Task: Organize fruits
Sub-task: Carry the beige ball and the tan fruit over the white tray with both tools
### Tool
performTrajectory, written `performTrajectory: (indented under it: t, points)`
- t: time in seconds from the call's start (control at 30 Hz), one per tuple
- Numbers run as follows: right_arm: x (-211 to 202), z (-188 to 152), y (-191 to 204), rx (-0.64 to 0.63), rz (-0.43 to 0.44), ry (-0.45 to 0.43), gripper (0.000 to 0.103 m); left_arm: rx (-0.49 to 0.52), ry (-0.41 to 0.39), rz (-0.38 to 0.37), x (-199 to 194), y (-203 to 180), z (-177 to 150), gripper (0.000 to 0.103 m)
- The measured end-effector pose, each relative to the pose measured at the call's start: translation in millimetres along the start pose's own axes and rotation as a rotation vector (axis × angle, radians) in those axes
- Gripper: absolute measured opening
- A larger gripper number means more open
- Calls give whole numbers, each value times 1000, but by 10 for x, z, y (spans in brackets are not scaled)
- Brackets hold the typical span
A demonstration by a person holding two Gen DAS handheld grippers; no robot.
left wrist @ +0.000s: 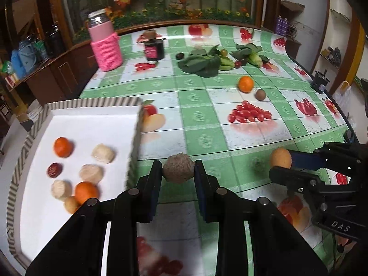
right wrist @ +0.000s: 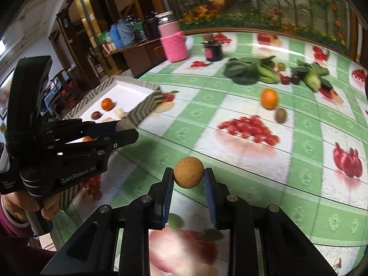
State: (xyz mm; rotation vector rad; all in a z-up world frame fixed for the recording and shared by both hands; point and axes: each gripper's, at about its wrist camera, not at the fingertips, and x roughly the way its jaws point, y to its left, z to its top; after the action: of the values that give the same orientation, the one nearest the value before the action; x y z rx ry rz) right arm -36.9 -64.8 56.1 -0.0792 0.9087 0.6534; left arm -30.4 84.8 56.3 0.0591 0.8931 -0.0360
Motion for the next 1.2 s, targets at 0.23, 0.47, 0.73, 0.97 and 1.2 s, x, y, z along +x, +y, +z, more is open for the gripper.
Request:
performTrajectory:
  t: [0.23,0.47,0.73,0.97,1.2]
  points:
    - [80,106,371,-67,37,0,27,-33,-19,41,-139,273,-79,25]
    - [189,221,734,-131,81,4,27,-79,-18,87,-224,606,-189,25]
    - [357,298,1133,-204,130,25,27,-156,-6,128,-296,1064,-357,25]
    - [509,317,1407,-250,167,55,27,-233,25,160,-285,1453,-529,26]
    - [698,310,1696,-305,205,94,27,-271,53,182,-195,1647,-640,26]
